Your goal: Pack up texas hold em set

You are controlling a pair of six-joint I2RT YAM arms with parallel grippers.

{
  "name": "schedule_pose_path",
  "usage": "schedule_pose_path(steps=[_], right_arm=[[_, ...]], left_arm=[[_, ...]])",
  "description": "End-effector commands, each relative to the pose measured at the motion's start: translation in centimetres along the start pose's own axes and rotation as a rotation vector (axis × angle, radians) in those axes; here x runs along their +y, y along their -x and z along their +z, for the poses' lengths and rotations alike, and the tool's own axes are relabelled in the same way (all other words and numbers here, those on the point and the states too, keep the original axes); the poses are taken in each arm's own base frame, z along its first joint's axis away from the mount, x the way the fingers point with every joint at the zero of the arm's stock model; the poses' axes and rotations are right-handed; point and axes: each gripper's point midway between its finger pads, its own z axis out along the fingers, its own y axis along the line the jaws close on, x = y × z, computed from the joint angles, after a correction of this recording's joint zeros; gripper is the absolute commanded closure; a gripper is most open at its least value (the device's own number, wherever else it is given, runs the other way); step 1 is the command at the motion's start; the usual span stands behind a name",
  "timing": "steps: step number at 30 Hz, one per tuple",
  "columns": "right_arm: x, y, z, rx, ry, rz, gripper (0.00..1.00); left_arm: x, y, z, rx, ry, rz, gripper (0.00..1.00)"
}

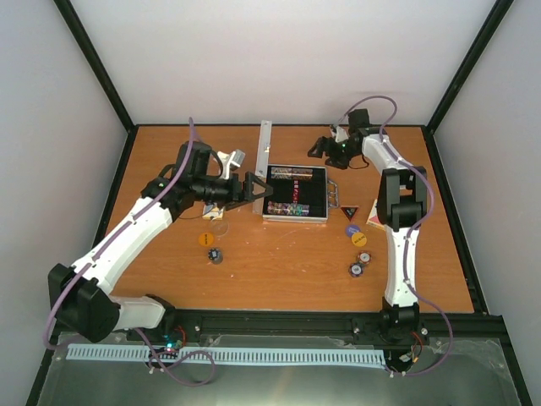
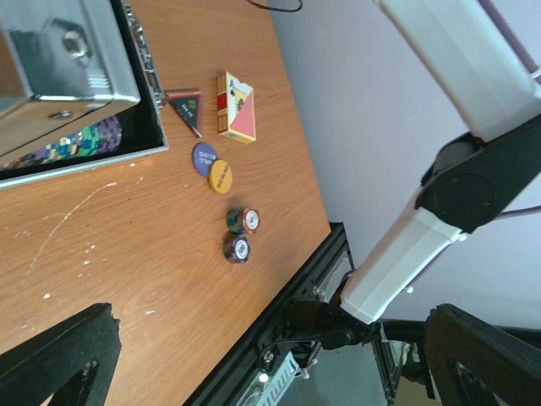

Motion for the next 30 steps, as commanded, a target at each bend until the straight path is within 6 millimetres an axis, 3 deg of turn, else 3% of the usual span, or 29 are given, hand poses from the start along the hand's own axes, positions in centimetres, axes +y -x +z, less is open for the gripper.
schedule_pose_path(steps=[1, 14, 21, 30], right_arm=[[1.9, -1.1, 1.1, 0.075, 0.077, -0.034, 0.12], [1.3, -4.1, 2.1, 0.179, 0.09, -0.049, 0.14], [2.0, -6.0, 1.2, 0.203, 0.085, -0.062, 0.14], [1.9, -9.9, -0.3, 0.246, 0.063, -0.028, 0.14]], left_arm=[[-1.8, 1.1, 0.5, -0.025, -0.091, 0.034, 0.0], [-0.1, 4.6, 2.6, -0.086, -0.02, 0.067, 0.01], [1.2, 5.3, 3.3, -0.118, 0.016, 0.062, 0.01], [3.1, 7.4, 3.1, -0.181, 0.113, 0.041, 0.0]])
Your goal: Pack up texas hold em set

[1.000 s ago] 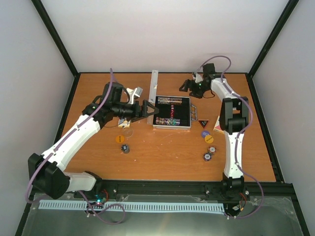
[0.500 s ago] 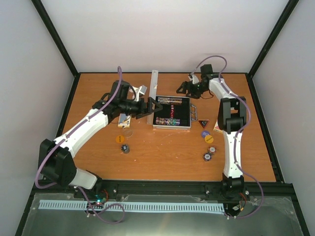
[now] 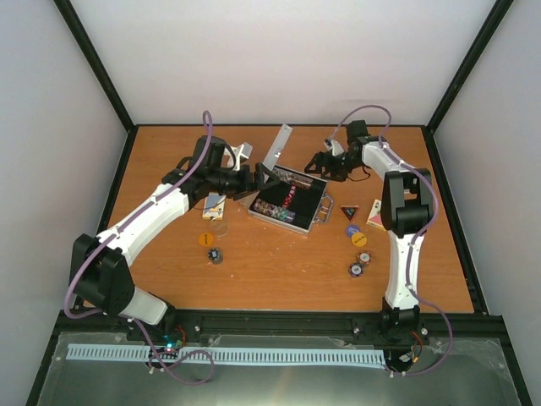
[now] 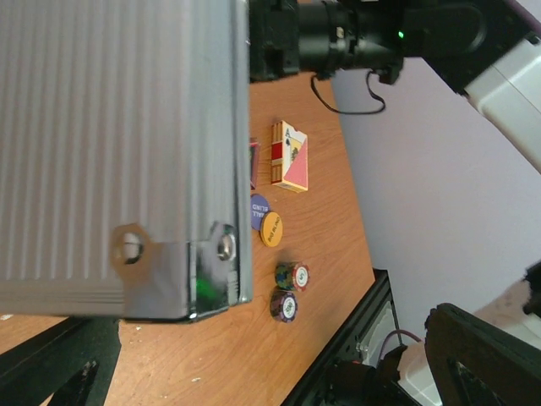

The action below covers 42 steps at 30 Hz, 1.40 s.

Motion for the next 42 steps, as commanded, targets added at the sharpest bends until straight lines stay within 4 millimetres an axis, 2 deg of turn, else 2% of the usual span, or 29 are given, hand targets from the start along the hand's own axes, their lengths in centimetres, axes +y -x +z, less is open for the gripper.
schedule_pose_path(steps=[1, 5, 10, 14, 19, 23, 27, 32, 38, 42], right_arm=[[1.1, -4.8, 0.2, 0.115, 0.003, 0.083, 0.14], [2.1, -6.8, -0.2, 0.125, 0.021, 0.08, 0.14], [2.8, -8.0, -0.1, 0.127, 0.03, 0.074, 0.14], [3.6, -7.0, -0.2, 0.102, 0.022, 0.058, 0.14], [5.8, -4.7, -1.0, 0.044, 0.031, 0.017, 0.1], [6.4, -3.7, -1.7, 0.009, 0.001, 0.005, 0.09], [6.1, -3.6, -2.9, -0.035, -0.074, -0.013, 0.05], [5.9, -4.3, -5.2, -0.097, -0.169, -0.026, 0.01], [6.1, -6.1, -8.0, -0.167, -0.235, -0.029, 0.0], [5.9, -7.1, -8.7, -0.173, -0.264, -0.02, 0.0]], left_arm=[[-0.2, 3.1, -0.5, -0.105, 0.046, 0.037, 0.01], [1.2, 3.5, -1.0, -0.13, 0.101, 0.011, 0.0], [1.2, 4.7, -1.8, -0.18, 0.07, 0.003, 0.0], [0.9, 5.7, -2.0, -0.2, 0.042, 0.004, 0.0], [0.7, 7.0, -2.4, -0.23, 0.028, 0.005, 0.0], [1.4, 8.5, -3.2, -0.277, 0.04, -0.013, 0.0], [1.8, 9.9, -3.8, -0.321, 0.046, -0.011, 0.0], [2.7, 10.8, -3.9, -0.33, 0.058, -0.023, 0.0], [2.8, 12.2, -4.6, -0.367, 0.065, -0.021, 0.0], [3.3, 13.3, -5.1, -0.39, 0.072, -0.027, 0.0]])
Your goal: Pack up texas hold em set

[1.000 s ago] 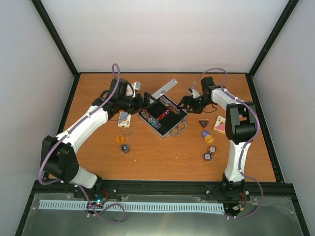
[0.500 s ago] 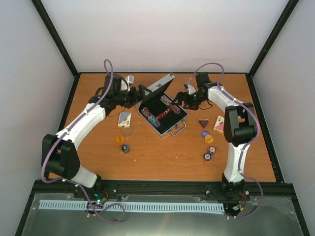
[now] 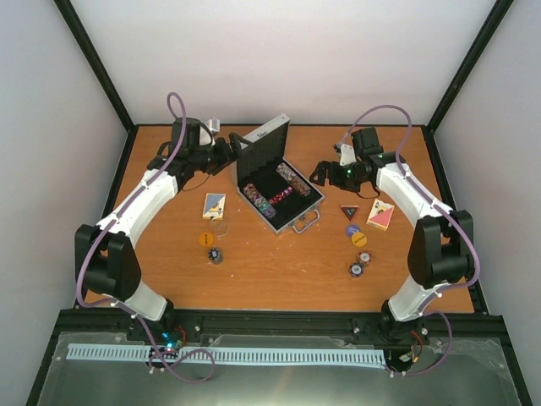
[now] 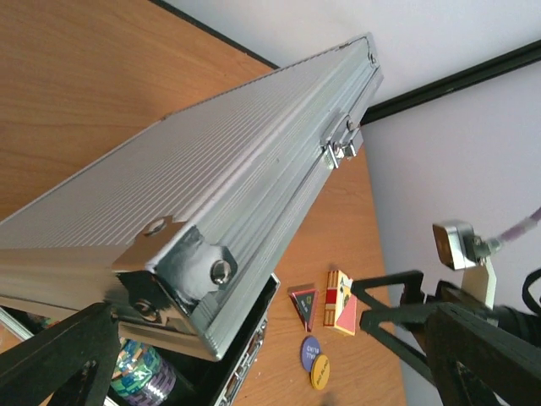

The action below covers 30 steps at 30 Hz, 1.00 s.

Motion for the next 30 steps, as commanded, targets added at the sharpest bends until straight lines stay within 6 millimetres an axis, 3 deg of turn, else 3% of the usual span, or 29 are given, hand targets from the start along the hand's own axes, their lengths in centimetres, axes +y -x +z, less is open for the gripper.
schedule_pose_path(steps=[1, 4, 8, 18, 24, 30], right_arm=[[-0.9, -0.3, -0.8, -0.032, -0.064, 0.013, 0.0], [-1.1, -0.3, -1.1, -0.043, -0.084, 0.016, 0.0], [-1.1, 0.0, -1.9, -0.062, -0.108, 0.007, 0.0], [-1.8, 0.1, -4.0, -0.107, -0.194, -0.001, 0.0], [-2.7, 0.2, -6.1, -0.161, -0.276, 0.021, 0.0], [-5.2, -1.4, -8.7, -0.157, -0.387, 0.072, 0.0]], left_arm=[[-2.4, 4.1, -0.8, -0.105, -0.073, 0.043, 0.0], [-1.6, 4.9, -1.0, -0.113, -0.071, 0.022, 0.0], [-2.0, 5.6, -1.5, -0.125, -0.078, 0.035, 0.0], [-1.7, 4.5, -2.4, -0.093, -0.04, 0.055, 0.0], [-1.4, 5.3, -5.5, -0.192, 0.065, 0.125, 0.0], [-0.3, 3.8, -8.5, -0.217, 0.176, 0.18, 0.0]])
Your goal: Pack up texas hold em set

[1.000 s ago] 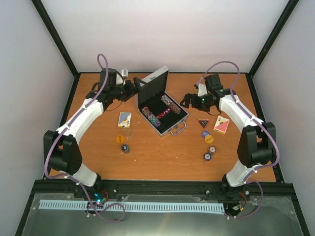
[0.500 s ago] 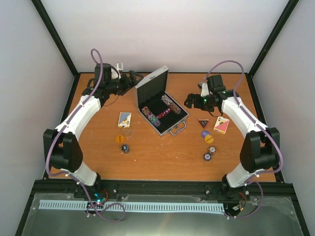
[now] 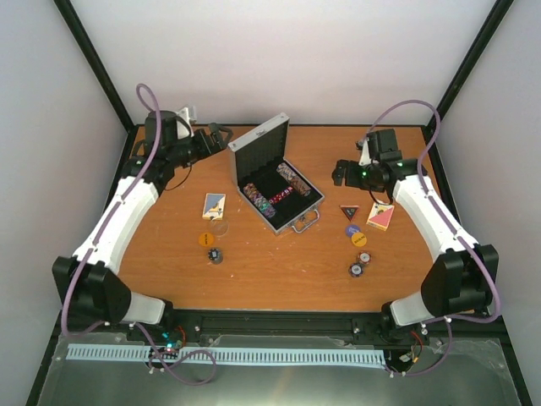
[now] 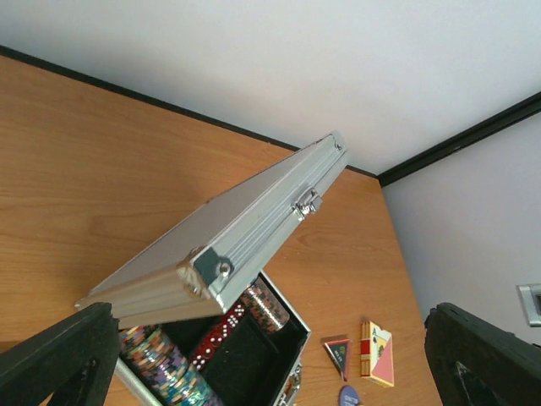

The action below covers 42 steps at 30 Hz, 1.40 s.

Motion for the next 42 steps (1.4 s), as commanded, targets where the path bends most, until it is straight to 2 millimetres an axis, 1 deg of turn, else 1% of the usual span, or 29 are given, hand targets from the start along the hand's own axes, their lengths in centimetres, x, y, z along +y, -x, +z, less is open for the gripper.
schedule_pose_path(steps=[1, 4, 7, 9, 11, 13, 17, 20, 23, 25, 32, 36, 42], right_arm=[[-3.5, -2.0, -1.5, 0.038, -0.131, 0.057, 0.0], [-5.8, -4.1, -1.9, 0.09, -0.201, 0.101, 0.0], [-7.8, -7.3, -1.8, 0.162, -0.284, 0.122, 0.01], [-8.6, -9.5, -1.6, 0.212, -0.317, 0.14, 0.03], [-8.7, -11.4, -1.0, 0.26, -0.305, 0.154, 0.03], [-8.3, -13.0, -0.3, 0.3, -0.275, 0.159, 0.05], [-8.3, -15.2, 0.7, 0.356, -0.276, 0.15, 0.05], [-8.5, -16.2, 1.6, 0.393, -0.265, 0.137, 0.07], [-8.3, -17.1, 3.3, 0.437, -0.23, 0.134, 0.13], [-8.6, -17.5, 4.0, 0.453, -0.239, 0.134, 0.17], [-9.6, -17.8, 5.6, 0.454, -0.27, 0.128, 0.23], [-10.0, -17.7, 6.4, 0.449, -0.275, 0.137, 0.26], [-10.4, -17.5, 7.0, 0.445, -0.287, 0.15, 0.3]], left_arm=[[1.7, -0.9, -2.9, -0.025, 0.115, 0.078, 0.0], [2.8, -2.5, -4.2, -0.022, 0.156, 0.088, 0.0], [4.4, -4.8, -5.1, 0.009, 0.196, 0.071, 0.0], [5.5, -6.3, -5.3, 0.038, 0.219, 0.046, 0.0], [6.2, -7.6, -5.5, 0.061, 0.229, 0.025, 0.0], [6.7, -8.2, -5.5, 0.067, 0.236, 0.01, 0.0], [6.6, -8.1, -5.3, 0.069, 0.235, 0.003, 0.0], [6.3, -7.5, -5.1, 0.065, 0.233, 0.007, 0.0], [6.2, -7.0, -4.8, 0.058, 0.232, 0.009, 0.0], [6.1, -6.9, -4.8, 0.053, 0.229, 0.006, 0.0], [6.3, -7.4, -4.9, 0.048, 0.224, -0.01, 0.0], [6.2, -7.3, -5.1, 0.041, 0.222, -0.01, 0.0], [6.1, -7.2, -5.7, 0.027, 0.226, -0.009, 0.0]])
